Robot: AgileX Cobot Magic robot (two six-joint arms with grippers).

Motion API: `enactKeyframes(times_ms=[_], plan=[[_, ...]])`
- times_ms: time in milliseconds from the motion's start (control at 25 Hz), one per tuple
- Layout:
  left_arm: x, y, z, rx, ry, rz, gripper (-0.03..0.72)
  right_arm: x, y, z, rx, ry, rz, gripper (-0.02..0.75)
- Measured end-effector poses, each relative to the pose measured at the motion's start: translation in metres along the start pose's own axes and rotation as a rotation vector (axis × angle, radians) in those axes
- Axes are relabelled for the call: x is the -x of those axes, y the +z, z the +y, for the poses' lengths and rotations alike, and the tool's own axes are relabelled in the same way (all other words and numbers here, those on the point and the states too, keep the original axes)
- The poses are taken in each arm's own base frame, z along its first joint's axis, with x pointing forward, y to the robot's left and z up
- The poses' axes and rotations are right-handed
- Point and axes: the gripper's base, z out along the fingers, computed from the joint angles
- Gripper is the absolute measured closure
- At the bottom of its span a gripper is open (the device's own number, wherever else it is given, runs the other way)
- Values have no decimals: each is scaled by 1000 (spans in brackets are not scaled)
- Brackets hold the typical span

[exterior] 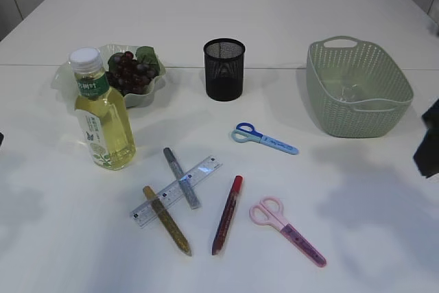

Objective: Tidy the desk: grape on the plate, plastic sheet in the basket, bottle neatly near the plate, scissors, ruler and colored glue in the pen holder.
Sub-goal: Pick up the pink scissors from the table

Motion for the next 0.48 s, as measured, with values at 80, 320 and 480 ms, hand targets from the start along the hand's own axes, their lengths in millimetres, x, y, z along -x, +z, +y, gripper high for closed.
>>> enactKeyframes(times_ms=[80, 320, 480], plan=[[2, -6, -1, -2, -5, 27, 254, 4, 11, 12, 4, -31, 45, 262], [3, 5, 4, 34, -2, 112, 256, 26, 54, 61, -2, -169, 126, 262], [0, 28, 12, 57, -46, 248, 257, 46, 84, 76, -3, -194, 163, 262]])
